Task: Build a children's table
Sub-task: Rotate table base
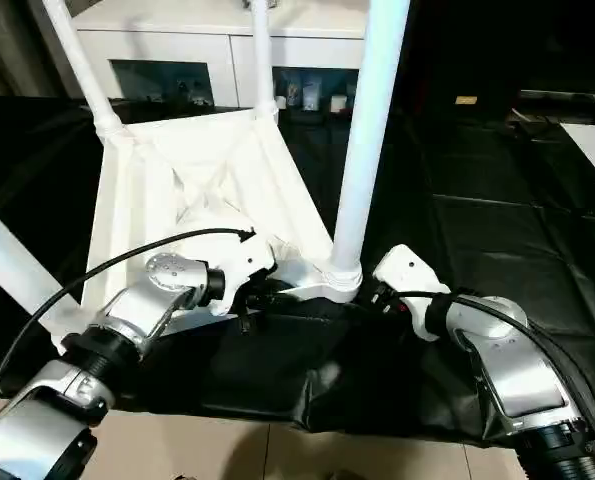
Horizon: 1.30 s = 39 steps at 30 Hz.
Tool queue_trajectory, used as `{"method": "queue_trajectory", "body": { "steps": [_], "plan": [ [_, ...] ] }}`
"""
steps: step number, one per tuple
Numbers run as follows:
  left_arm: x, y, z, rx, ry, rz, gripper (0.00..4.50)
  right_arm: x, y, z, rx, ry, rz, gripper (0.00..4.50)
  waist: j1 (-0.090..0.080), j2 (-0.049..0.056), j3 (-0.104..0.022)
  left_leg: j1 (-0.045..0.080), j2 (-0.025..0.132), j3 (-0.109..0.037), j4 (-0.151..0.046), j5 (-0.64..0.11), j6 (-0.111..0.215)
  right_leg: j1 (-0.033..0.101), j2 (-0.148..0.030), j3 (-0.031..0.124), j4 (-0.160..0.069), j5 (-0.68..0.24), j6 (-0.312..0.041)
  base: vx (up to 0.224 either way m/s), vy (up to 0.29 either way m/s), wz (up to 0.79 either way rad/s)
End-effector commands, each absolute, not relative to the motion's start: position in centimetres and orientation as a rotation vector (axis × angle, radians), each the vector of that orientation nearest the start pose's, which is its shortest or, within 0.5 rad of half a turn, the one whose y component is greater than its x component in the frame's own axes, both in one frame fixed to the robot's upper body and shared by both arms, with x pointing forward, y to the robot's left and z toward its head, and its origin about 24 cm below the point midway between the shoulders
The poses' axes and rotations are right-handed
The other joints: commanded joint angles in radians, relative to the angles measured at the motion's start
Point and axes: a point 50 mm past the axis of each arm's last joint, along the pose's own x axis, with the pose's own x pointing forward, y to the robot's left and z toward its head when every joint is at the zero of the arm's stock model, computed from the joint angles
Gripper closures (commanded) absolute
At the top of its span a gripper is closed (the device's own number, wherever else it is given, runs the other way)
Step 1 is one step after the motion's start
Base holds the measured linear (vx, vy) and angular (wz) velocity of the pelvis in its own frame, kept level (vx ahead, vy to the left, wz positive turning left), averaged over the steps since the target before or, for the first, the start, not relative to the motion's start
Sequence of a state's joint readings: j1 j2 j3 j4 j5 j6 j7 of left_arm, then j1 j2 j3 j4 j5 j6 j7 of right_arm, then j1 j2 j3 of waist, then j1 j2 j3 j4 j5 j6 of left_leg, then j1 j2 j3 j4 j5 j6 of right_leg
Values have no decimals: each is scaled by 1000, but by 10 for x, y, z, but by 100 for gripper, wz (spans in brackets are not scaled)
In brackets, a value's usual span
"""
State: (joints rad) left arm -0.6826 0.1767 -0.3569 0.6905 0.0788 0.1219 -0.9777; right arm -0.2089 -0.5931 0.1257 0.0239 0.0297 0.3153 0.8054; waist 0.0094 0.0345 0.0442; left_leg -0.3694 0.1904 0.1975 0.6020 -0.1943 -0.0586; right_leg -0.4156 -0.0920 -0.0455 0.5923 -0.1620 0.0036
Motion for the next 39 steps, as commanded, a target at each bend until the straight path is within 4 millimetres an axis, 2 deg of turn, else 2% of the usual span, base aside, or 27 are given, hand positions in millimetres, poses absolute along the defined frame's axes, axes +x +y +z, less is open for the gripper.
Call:
{"method": "queue_trajectory", "body": {
  "steps": [1, 2, 4, 5, 7, 12, 13, 16, 21, 22, 24, 25, 26, 29, 31, 33, 34, 36, 39],
  "plan": [
    [328, 74, 41, 455, 446, -1235, 389, 275, -206, 73, -492, 372, 783, 67, 4, -19, -58, 3, 27, -15, -69, -249, 97, 55, -37, 25, -82, -298, -221, 0, 0, 0],
    [328, 74, 41, 454, 449, -1235, 397, 275, -206, 73, -491, 372, 783, 67, 4, -17, -57, 6, 27, -17, -70, -273, 85, 54, -38, 25, -87, -360, -202, 0, 0, 0],
    [329, 75, 41, 457, 455, -1224, 403, 275, -206, 73, -490, 373, 783, 67, 2, -19, -56, 5, 26, -18, -72, -284, 77, 52, -37, 24, -90, -386, -188, 0, 0, 0],
    [329, 76, 41, 461, 460, -1223, 428, 275, -206, 73, -489, 373, 783, 67, 1, -19, -56, 4, 26, -19, -73, -285, 75, 52, -37, 24, -90, -387, -185, 0, 0, 0],
    [329, 76, 40, 466, 463, -1221, 442, 275, -206, 73, -489, 373, 782, 67, -1, -19, -56, 4, 25, -19, -73, -293, 73, 51, -36, 23, -92, -402, -177, 0, 0, 0],
    [330, 82, 37, 515, 482, -1213, 447, 275, -206, 73, -485, 370, 778, 67, -1, -18, -58, 2, 27, -20, -73, -280, 77, 53, -37, 24, -89, -361, -189, 0, 0, 0],
    [328, 84, 34, 542, 491, -1225, 447, 275, -206, 73, -485, 369, 777, 67, 0, -13, -58, 3, 27, -20, -73, -280, 77, 52, -38, 25, -88, -352, -195, 0, 0, 0],
    [325, 89, 30, 591, 510, -1242, 447, 275, -206, 74, -484, 367, 774, 67, -1, -15, -59, 1, 27, -20, -73, -276, 79, 55, -38, 25, -85, -329, -203, 0, 0, 0],
    [317, 105, 21, 648, 568, -1247, 447, 275, -207, 75, -465, 353, 756, 67, -5, -9, -54, 3, 29, -22, -79, -311, 64, 52, -38, 24, -90, -390, -187, 0, 0, 0],
    [317, 108, 21, 640, 571, -1237, 447, 275, -207, 75, -457, 349, 752, 67, -5, -8, -55, 9, 28, -22, -78, -326, 58, 48, -38, 24, -92, -409, -183, 0, 0, 0],
    [316, 122, 26, 597, 566, -1173, 447, 277, -207, 79, -397, 326, 729, 67, -7, -11, -53, 5, 28, -22, -80, -331, 54, 49, -37, 23, -93, -426, -179, 0, 0, 0],
    [315, 132, 31, 571, 562, -1132, 447, 277, -206, 82, -348, 313, 720, 67, -9, -9, -55, 1, 31, -27, -83, -320, 50, 54, -42, 24, -86, -411, -182, 0, 0, 0],
    [314, 136, 33, 556, 562, -1114, 447, 277, -206, 82, -325, 313, 723, 67, -17, -9, -54, -5, 32, -29, -86, -316, 51, 57, -40, 23, -83, -400, -184, 0, 0, 0],
    [308, 145, 37, 527, 563, -1084, 447, 276, -204, 80, -310, 319, 750, 67, -28, -7, -54, -6, 28, -30, -85, -325, 47, 56, -38, 20, -84, -414, -175, 0, 0, 0],
    [302, 149, 38, 503, 577, -1067, 447, 275, -202, 76, -309, 331, 772, 67, -33, -10, -57, -5, 29, -29, -82, -313, 46, 55, -40, 22, -82, -389, -184, 0, 0, 0],
    [297, 153, 37, 505, 596, -1046, 447, 275, -199, 74, -308, 334, 779, 67, -38, -7, -56, -8, 29, -28, -82, -293, 54, 55, -39, 23, -80, -354, -199, 0, 0, 0],
    [293, 155, 36, 507, 611, -1034, 447, 276, -198, 73, -312, 334, 780, 67, -40, -9, -57, -3, 29, -25, -79, -293, 58, 52, -37, 23, -81, -348, -207, 0, 0, 0],
    [288, 158, 35, 504, 621, -1024, 447, 277, -195, 73, -307, 330, 785, 67, -43, -7, -56, -6, 28, -25, -79, -277, 65, 54, -37, 22, -79, -336, -213, 0, 0, 0],
    [278, 150, 41, 473, 580, -1070, 447, 280, -188, 74, -273, 307, 787, 67, -44, -6, -57, -3, 30, -24, -78, -262, 69, 53, -37, 22, -78, -319, -221, 0, 0, 0]
  ]
}}
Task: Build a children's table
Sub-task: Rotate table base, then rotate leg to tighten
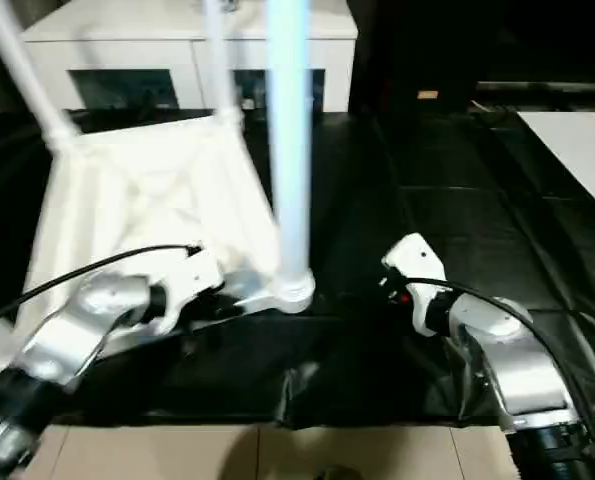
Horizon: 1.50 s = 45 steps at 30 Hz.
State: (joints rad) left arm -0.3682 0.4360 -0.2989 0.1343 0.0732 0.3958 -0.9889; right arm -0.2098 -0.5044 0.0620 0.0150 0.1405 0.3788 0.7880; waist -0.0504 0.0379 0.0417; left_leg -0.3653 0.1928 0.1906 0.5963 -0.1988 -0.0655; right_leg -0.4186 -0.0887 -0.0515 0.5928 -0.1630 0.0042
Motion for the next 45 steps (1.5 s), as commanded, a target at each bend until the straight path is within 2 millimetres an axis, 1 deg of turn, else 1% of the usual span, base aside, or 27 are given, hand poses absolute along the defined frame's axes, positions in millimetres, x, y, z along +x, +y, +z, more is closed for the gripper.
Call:
{"method": "queue_trajectory", "body": {
  "steps": [1, 2, 3, 4, 5, 6, 7, 8, 9, 10, 11, 12, 13, 15, 16, 18, 19, 21, 22, 26, 30, 31, 33, 35, 39, 40, 45],
  "plan": [
    [278, 150, 41, 473, 578, -1072, 447, 280, -188, 74, -272, 306, 787, 67, 16, -10, -55, -7, 28, -17, -72, -254, 78, 55, -40, 28, -77, -312, -224, 0, 0, 0],
    [277, 146, 42, 475, 559, -1096, 447, 281, -187, 74, -266, 301, 783, 67, 18, -9, -55, -5, 27, -16, -72, -254, 79, 54, -38, 28, -78, -309, -225, 0, 0, 0],
    [274, 141, 45, 462, 540, -1118, 447, 284, -183, 74, -255, 296, 789, 67, 18, -11, -54, -5, 27, -16, -73, -258, 77, 53, -36, 28, -77, -310, -227, 0, 0, 0],
    [274, 141, 45, 462, 540, -1118, 447, 284, -183, 74, -255, 296, 789, 67, 19, -9, -53, -3, 28, -16, -74, -262, 73, 52, -37, 28, -77, -311, -229, 0, 0, 0],
    [274, 134, 48, 455, 515, -1129, 447, 287, -177, 72, -228, 288, 814, 67, 21, -12, -54, -1, 28, -15, -72, -265, 71, 51, -38, 29, -76, -316, -230, 0, 0, 0],
    [274, 133, 48, 454, 512, -1127, 449, 288, -175, 72, -223, 285, 819, 51, 22, -11, -54, -1, 28, -15, -72, -263, 70, 51, -39, 29, -76, -314, -230, 0, 0, 0],
    [276, 131, 48, 458, 496, -1131, 450, 289, -170, 72, -217, 280, 840, 42, 27, -19, -55, -2, 28, -14, -71, -252, 73, 51, -39, 30, -75, -308, -227, 0, 0, 0],
    [277, 129, 49, 461, 486, -1132, 450, 290, -167, 72, -214, 276, 854, 42, 28, -20, -54, -2, 28, -14, -72, -249, 73, 51, -38, 30, -75, -310, -225, 0, 0, 0],
    [279, 127, 49, 452, 479, -1125, 450, 290, -163, 71, -228, 275, 880, 35, 35, -17, -56, 0, 29, -13, -70, -234, 72, 52, -39, 32, -73, -291, -224, 0, 0, 0],
    [281, 125, 48, 452, 475, -1120, 450, 289, -160, 70, -238, 277, 902, 31, 38, -35, -54, -2, 29, -10, -70, -221, 74, 52, -37, 32, -74, -278, -224, 0, 0, 0],
    [282, 125, 48, 460, 469, -1117, 450, 288, -159, 69, -245, 280, 925, 19, 45, -27, -55, -1, 28, -12, -71, -219, 74, 53, -40, 33, -70, -287, -219, 0, 0, 0],
    [283, 124, 48, 461, 468, -1117, 450, 287, -158, 69, -246, 283, 936, 8, 45, -26, -54, -1, 28, -12, -71, -219, 74, 53, -40, 33, -71, -290, -216, 0, 0, 0],
    [284, 124, 48, 463, 466, -1116, 450, 287, -157, 69, -248, 284, 946, 8, 47, -31, -54, -2, 29, -13, -71, -217, 74, 54, -41, 33, -70, -295, -211, 0, 0, 0],
    [287, 124, 48, 475, 455, -1113, 450, 288, -155, 68, -264, 284, 972, 8, 47, -32, -54, 0, 29, -12, -71, -238, 71, 50, -41, 33, -75, -321, -203, 0, 0, 0],
    [288, 124, 48, 476, 454, -1113, 450, 288, -154, 67, -271, 285, 973, 8, 48, -32, -54, 1, 29, -12, -70, -240, 67, 48, -41, 34, -75, -325, -202, 0, 0, 0],
    [291, 124, 50, 490, 444, -1116, 450, 291, -151, 64, -293, 288, 985, 8, 50, -35, -55, 0, 28, -12, -70, -238, 63, 48, -41, 34, -74, -325, -202, 0, 0, 0],
    [291, 124, 50, 490, 444, -1116, 450, 291, -151, 64, -292, 288, 986, 8, 53, -37, -54, 1, 29, -11, -70, -236, 62, 47, -41, 35, -74, -323, -202, 0, 0, 0],
    [294, 124, 50, 496, 442, -1117, 450, 292, -149, 64, -284, 284, 992, 8, 56, -32, -55, 1, 28, -11, -70, -230, 61, 49, -41, 36, -72, -313, -201, 0, 0, 0],
    [294, 125, 50, 497, 441, -1117, 450, 294, -149, 64, -287, 281, 984, 8, 56, -35, -55, -1, 29, -11, -71, -227, 61, 51, -40, 35, -71, -303, -201, 0, 0, 0],
    [296, 125, 50, 500, 435, -1118, 450, 299, -145, 63, -268, 272, 956, 8, 56, -35, -55, 2, 27, -10, -70, -236, 56, 48, -40, 36, -72, -311, -204, 0, 0, 0],
    [296, 125, 49, 503, 435, -1119, 450, 301, -142, 60, -238, 279, 966, 8, 58, -35, -55, 0, 28, -11, -71, -235, 53, 50, -41, 35, -72, -321, -200, 0, 0, 0],
    [296, 125, 49, 503, 435, -1118, 450, 302, -142, 59, -237, 280, 966, 23, 59, -35, -55, 1, 28, -11, -70, -233, 53, 49, -40, 36, -71, -313, -202, 0, 0, 0],
    [296, 125, 49, 503, 435, -1119, 450, 302, -141, 58, -228, 284, 975, 23, 59, -37, -56, -1, 28, -11, -70, -229, 55, 51, -40, 35, -70, -304, -204, 0, 0, 0],
    [296, 126, 49, 503, 434, -1119, 450, 302, -141, 58, -229, 286, 979, 51, 59, -36, -56, 0, 28, -11, -70, -228, 56, 51, -41, 35, -70, -309, -205, 0, 0, 0],
    [298, 127, 50, 506, 432, -1113, 450, 302, -142, 57, -215, 287, 980, 70, 60, -36, -56, 0, 27, -11, -69, -226, 57, 51, -40, 35, -70, -311, -203, 0, 0, 0],
    [298, 127, 49, 506, 433, -1114, 450, 302, -142, 57, -213, 287, 979, 94, 60, -35, -56, 0, 28, -11, -70, -226, 57, 51, -40, 35, -70, -311, -203, 0, 0, 0],
    [298, 128, 49, 509, 436, -1115, 450, 301, -145, 54, -208, 297, 981, 115, 60, -34, -56, 1, 28, -11, -70, -231, 54, 50, -40, 35, -71, -314, -204, 0, 0, 0]
  ]
}}
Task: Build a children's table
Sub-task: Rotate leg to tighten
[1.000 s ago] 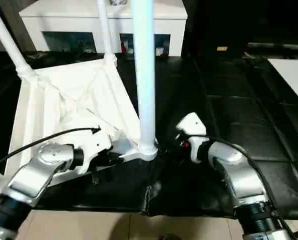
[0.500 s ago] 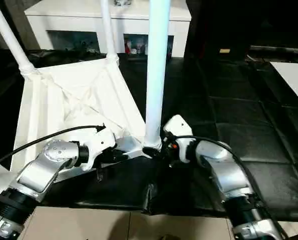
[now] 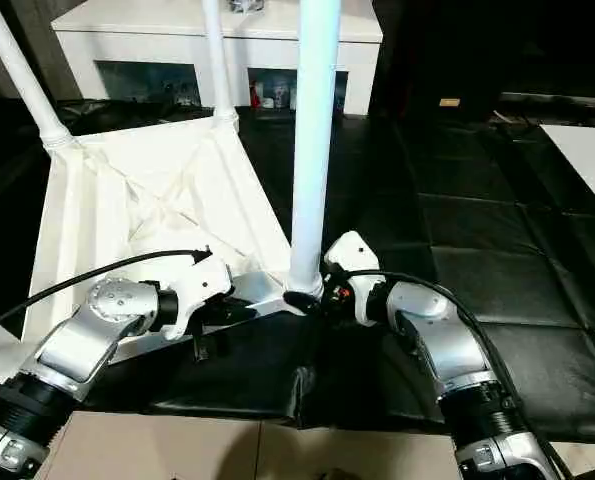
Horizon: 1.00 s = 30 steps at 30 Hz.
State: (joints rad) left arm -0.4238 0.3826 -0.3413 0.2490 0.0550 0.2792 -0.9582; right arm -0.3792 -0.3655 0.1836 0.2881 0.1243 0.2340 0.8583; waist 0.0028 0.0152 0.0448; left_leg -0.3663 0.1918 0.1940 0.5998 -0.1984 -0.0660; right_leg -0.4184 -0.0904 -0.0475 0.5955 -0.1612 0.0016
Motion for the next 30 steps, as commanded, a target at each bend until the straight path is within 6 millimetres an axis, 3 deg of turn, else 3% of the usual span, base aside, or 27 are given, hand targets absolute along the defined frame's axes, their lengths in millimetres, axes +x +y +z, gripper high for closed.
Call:
{"method": "queue_trajectory", "body": {
  "steps": [1, 7, 19, 22, 25, 27, 28, 30],
  "plan": [
    [298, 128, 49, 510, 438, -1115, 450, 300, -145, 53, -209, 302, 984, 139, 6, -12, -58, 2, 29, -14, -73, -233, 55, 50, -38, 31, -74, -317, -201, 0, 0, 0],
    [298, 129, 48, 509, 443, -1114, 450, 297, -147, 49, -209, 328, 995, 180, 7, -12, -59, 1, 29, -14, -73, -229, 56, 51, -38, 31, -73, -315, -201, 0, 0, 0],
    [299, 131, 48, 494, 452, -1093, 450, 293, -150, 39, -184, 383, 996, 183, 10, -10, -61, 2, 29, -14, -72, -213, 61, 53, -38, 31, -68, -271, -218, 0, 0, 0],
    [306, 125, 49, 448, 444, -1026, 450, 309, -154, 34, -170, 378, 745, 183, 4, -9, -57, 2, 25, -12, -74, -234, 47, 48, -37, 30, -74, -316, -214, 0, 0, 0],
    [310, 120, 48, 430, 444, -987, 450, 315, -153, 28, -131, 390, 599, 184, -3, -11, -58, 6, 23, -17, -76, -272, 17, 45, -37, 28, -82, -400, -179, 0, 0, 0],
    [323, 106, 50, 407, 427, -894, 450, 317, -145, 16, -80, 429, 400, 184, -6, -10, -56, 4, 24, -18, -78, -278, 11, 45, -37, 28, -84, -404, -169, 0, 0, 0],
    [326, 102, 50, 402, 422, -873, 450, 317, -141, 13, -69, 439, 365, 184, -8, -8, -55, 10, 20, -16, -77, -293, 4, 37, -35, 28, -89, -434, -159, 0, 0, 0],
    [329, 98, 51, 398, 419, -848, 450, 318, -136, 10, -52, 447, 319, 185, -7, -10, -57, 9, 20, -20, -78, -305, 2, 41, -37, 26, -92, -457, -145, 0, 0, 0]
  ]
}}
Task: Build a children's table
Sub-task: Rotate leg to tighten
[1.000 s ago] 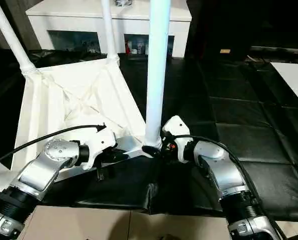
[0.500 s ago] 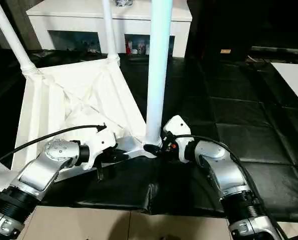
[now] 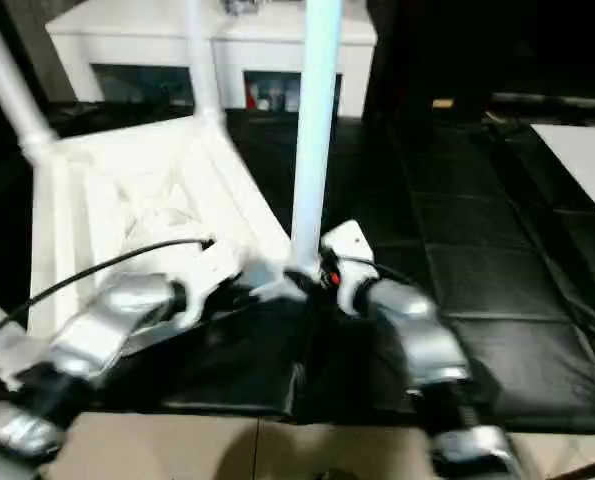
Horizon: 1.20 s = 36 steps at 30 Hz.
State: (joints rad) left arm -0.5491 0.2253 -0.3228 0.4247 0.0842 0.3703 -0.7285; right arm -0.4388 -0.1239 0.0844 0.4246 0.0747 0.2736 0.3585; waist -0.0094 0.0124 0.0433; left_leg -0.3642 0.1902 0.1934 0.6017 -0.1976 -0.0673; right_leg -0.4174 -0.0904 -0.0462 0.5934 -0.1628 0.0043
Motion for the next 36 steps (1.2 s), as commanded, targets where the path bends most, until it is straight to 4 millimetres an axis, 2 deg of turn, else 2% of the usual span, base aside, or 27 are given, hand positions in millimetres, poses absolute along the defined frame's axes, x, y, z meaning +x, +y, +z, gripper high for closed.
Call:
{"method": "queue_trajectory", "body": {
  "steps": [1, 2, 3, 4, 5, 8, 10, 11, 12, 13, 15, 16, 17, 18, 19, 21, 23, 24, 25, 26, 27, 28, 30, 31, 33, 34, 36],
  "plan": [
    [331, 96, 51, 397, 418, -836, 450, 319, -134, 9, -43, 450, 298, 185, 2, -5, -54, 8, 21, -17, -80, -313, 5, 34, -36, 27, -93, -449, -148, 0, 0, 0],
    [334, 91, 51, 392, 417, -810, 450, 321, -129, 7, -15, 461, 244, 185, 1, -7, -53, 6, 19, -19, -81, -323, 6, 37, -36, 25, -94, -463, -141, 0, 0, 0],
    [340, 81, 52, 379, 413, -743, 450, 324, -118, 3, 47, 491, 116, 185, 1, -2, -53, 8, 19, -20, -81, -327, 3, 34, -36, 24, -95, -471, -139, 0, 0, 0],
    [342, 78, 52, 373, 412, -722, 450, 324, -114, 1, 67, 502, 88, 185, -1, 0, -55, 14, 17, -21, -78, -336, -9, 30, -36, 23, -98, -478, -135, 0, 0, 0],
    [344, 73, 52, 374, 408, -699, 450, 325, -107, 0, 73, 513, 53, 185, -5, 1, -57, 13, 16, -22, -82, -338, -11, 31, -34, 22, -97, -463, -135, 0, 0, 0],
    [347, 65, 50, 381, 397, -670, 450, 328, -91, 2, 71, 510, 60, 186, -6, -2, -57, 11, 17, -21, -84, -350, 2, 35, -33, 21, -96, -410, -139, 0, 0, 0],
    [347, 64, 50, 383, 395, -667, 450, 329, -88, 3, 67, 503, 66, 186, -6, -2, -59, 9, 17, -21, -85, -348, 8, 38, -34, 21, -95, -396, -146, 0, 0, 0],
    [347, 63, 51, 383, 377, -678, 450, 332, -80, 13, 86, 437, 150, 186, -4, -6, -59, 8, 18, -20, -85, -342, 14, 40, -35, 21, -95, -382, -149, 0, 0, 0],
    [347, 63, 51, 383, 377, -678, 450, 332, -80, 13, 86, 436, 150, 186, -3, -3, -59, 7, 20, -21, -86, -341, 17, 41, -37, 21, -93, -375, -151, 0, 0, 0],
    [347, 64, 51, 383, 370, -683, 450, 333, -77, 17, 94, 407, 181, 130, -3, -5, -59, 4, 21, -21, -87, -334, 23, 44, -37, 22, -93, -365, -155, 0, 0, 0],
    [347, 69, 52, 389, 361, -690, 450, 337, -82, 27, 100, 339, 176, 116, -1, -1, -59, 6, 22, -20, -87, -324, 27, 43, -38, 23, -91, -347, -163, 0, 0, 0],
    [347, 69, 52, 389, 361, -690, 450, 337, -82, 27, 100, 339, 176, 109, -1, -3, -59, 5, 21, -19, -87, -330, 31, 43, -38, 23, -92, -348, -166, 0, 0, 0],
    [347, 70, 52, 392, 361, -693, 450, 338, -84, 29, 94, 328, 170, 80, -5, -4, -59, -1, 20, -21, -88, -327, 32, 49, -38, 22, -90, -347, -167, 0, 0, 0],
    [346, 74, 53, 395, 353, -712, 450, 340, -95, 37, 84, 294, 171, 80, -7, -1, -62, -9, 20, -24, -90, -304, 33, 57, -41, 20, -87, -346, -162, 0, 0, 0],
    [345, 77, 54, 401, 349, -726, 450, 340, -100, 42, 74, 273, 181, 72, -6, -3, -62, -9, 20, -23, -88, -290, 38, 56, -39, 20, -88, -343, -157, 0, 0, 0],
    [342, 81, 56, 414, 336, -759, 450, 339, -107, 50, 67, 250, 213, 58, -2, -3, -64, -4, 21, -18, -83, -254, 51, 52, -38, 24, -84, -297, -173, 0, 0, 0],
    [335, 90, 56, 428, 342, -834, 450, 333, -118, 60, 39, 233, 365, 47, 6, -1, -66, -7, 24, -15, -79, -216, 76, 59, -39, 23, -79, -240, -192, 0, 0, 0],
    [330, 96, 56, 436, 332, -901, 450, 325, -125, 64, -13, 232, 489, 47, 5, 1, -66, -5, 26, -13, -78, -204, 81, 55, -40, 25, -77, -222, -199, 0, 0, 0],
    [329, 97, 56, 437, 335, -910, 450, 324, -127, 64, -25, 232, 515, 47, 9, 3, -66, -4, 25, -16, -78, -196, 91, 60, -37, 22, -76, -210, -205, 0, 0, 0],
    [323, 102, 54, 449, 337, -968, 450, 314, -133, 66, -85, 230, 637, 47, 15, 4, -67, -4, 29, -13, -75, -171, 103, 59, -38, 23, -69, -167, -221, 0, 0, 0],
    [319, 104, 54, 449, 331, -1027, 450, 307, -138, 67, -120, 235, 727, 47, 18, 6, -67, -4, 30, -13, -74, -169, 104, 59, -37, 23, -68, -159, -225, 0, 0, 0],
    [319, 104, 54, 449, 331, -1027, 450, 307, -138, 67, -120, 235, 727, 47, 23, 10, -67, -1, 30, -13, -74, -166, 103, 59, -37, 22, -67, -155, -229, 0, 0, 0],
    [307, 112, 52, 473, 360, -1158, 450, 285, -151, 68, -179, 284, 950, 47, 27, 9, -65, 0, 35, -12, -75, -172, 109, 59, -37, 23, -61, -109, -257, 0, 0, 0],
    [304, 114, 52, 476, 368, -1183, 450, 281, -155, 67, -195, 303, 988, 47, 29, 5, -67, 2, 37, -11, -73, -174, 113, 60, -39, 24, -59, -100, -264, 0, 0, 0],
    [301, 114, 53, 465, 371, -1218, 450, 278, -159, 64, -215, 330, 1021, 47, 33, 7, -66, 5, 38, -9, -73, -167, 111, 58, -40, 25, -57, -91, -280, 0, 0, 0],
    [296, 114, 55, 431, 381, -1271, 450, 274, -165, 63, -250, 362, 1068, 47, 34, 2, -65, 5, 37, -7, -73, -166, 110, 56, -39, 25, -58, -99, -283, 0, 0, 0],
    [294, 115, 58, 428, 381, -1298, 450, 274, -167, 63, -271, 375, 1087, 47, 42, 2, -62, 10, 39, -6, -75, -185, 101, 53, -41, 27, -62, -149, -273, 0, 0, 0]
  ]
}}
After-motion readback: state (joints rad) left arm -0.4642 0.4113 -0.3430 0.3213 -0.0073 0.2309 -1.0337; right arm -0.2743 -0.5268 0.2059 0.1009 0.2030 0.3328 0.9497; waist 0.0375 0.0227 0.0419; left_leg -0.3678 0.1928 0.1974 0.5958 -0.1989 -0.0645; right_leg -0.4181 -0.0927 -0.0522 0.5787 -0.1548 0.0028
